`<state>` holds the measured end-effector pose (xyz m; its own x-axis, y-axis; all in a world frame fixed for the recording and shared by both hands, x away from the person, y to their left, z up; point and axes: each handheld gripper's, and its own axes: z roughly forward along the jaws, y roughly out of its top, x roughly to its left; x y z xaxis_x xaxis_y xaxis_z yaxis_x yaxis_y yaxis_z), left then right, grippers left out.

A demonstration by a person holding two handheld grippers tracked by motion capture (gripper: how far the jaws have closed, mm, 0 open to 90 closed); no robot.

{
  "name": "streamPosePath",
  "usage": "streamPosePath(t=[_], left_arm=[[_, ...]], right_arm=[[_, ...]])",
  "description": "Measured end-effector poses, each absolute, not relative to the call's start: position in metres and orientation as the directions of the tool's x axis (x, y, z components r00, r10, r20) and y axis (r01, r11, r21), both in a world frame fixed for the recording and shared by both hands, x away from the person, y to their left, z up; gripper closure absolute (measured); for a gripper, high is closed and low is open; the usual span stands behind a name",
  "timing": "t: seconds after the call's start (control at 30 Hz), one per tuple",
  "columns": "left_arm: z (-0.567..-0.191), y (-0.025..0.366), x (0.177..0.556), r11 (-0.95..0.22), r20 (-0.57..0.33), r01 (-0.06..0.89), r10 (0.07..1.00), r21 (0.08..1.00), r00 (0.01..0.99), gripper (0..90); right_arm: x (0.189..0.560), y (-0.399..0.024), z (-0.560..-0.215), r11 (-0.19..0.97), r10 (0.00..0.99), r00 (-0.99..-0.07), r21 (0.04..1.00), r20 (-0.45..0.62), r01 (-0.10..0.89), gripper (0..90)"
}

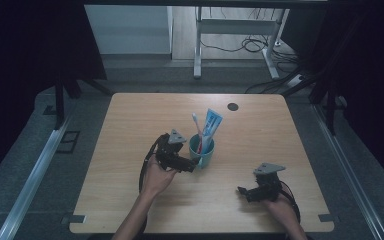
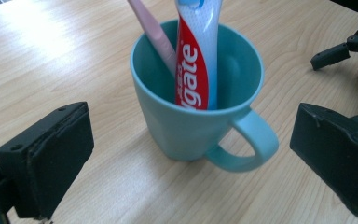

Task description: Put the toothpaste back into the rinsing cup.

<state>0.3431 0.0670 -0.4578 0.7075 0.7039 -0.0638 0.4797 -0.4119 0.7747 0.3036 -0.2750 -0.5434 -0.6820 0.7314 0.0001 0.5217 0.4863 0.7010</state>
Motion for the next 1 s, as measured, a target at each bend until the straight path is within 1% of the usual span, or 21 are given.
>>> streamPosePath(t=[0.13, 0.4, 0.8, 1.0], left_arm=[[-0.463, 0.071, 0.338, -0.397, -0.076, 0.486, 0.710, 0.779, 0.701, 0.0], [-0.475, 0.081, 0.330, -0.395, -0.071, 0.491, 0.719, 0.777, 0.692, 0.0], [-0.497, 0.094, 0.316, -0.422, -0.049, 0.504, 0.728, 0.753, 0.683, 0.0], [-0.510, 0.098, 0.310, -0.426, -0.054, 0.519, 0.733, 0.740, 0.678, 0.0]], right_arm=[[0.304, -0.275, -0.543, 0.486, 0.732, -0.681, 0.701, 0.000, 0.522, 0.2], [0.304, -0.275, -0.543, 0.486, 0.731, -0.682, 0.702, -0.002, 0.520, 0.2], [0.304, -0.275, -0.543, 0.486, 0.731, -0.682, 0.702, -0.002, 0.520, 0.2], [0.304, -0.275, -0.543, 0.486, 0.731, -0.682, 0.702, -0.002, 0.520, 0.2]])
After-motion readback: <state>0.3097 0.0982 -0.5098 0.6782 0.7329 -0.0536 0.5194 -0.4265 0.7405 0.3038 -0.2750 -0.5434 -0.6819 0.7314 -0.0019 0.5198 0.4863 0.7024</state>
